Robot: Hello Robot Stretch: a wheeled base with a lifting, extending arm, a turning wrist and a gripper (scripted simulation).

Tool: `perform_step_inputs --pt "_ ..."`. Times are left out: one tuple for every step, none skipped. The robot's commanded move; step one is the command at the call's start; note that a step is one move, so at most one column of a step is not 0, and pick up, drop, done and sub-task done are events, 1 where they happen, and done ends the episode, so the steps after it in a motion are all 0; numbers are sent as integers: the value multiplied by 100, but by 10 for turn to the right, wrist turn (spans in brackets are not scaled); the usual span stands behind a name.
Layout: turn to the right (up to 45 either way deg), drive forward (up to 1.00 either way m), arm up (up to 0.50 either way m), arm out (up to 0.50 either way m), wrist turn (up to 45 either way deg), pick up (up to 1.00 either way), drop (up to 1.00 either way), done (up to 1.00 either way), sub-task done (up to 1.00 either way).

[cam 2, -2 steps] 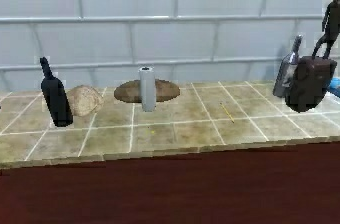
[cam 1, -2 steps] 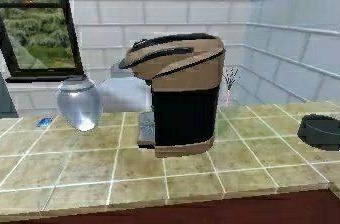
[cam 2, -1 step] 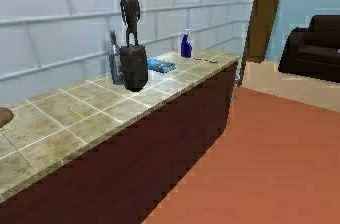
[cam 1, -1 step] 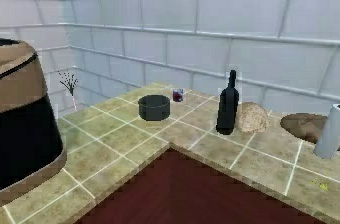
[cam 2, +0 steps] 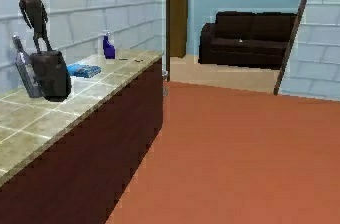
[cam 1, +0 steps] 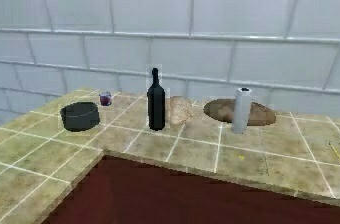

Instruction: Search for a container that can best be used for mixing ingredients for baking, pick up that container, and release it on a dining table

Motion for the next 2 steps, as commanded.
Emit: perform_step_inputs --pt "0 35 0 0 0 0 0 0 0" --pt "-450 0 0 0 0 0 0 0 0"
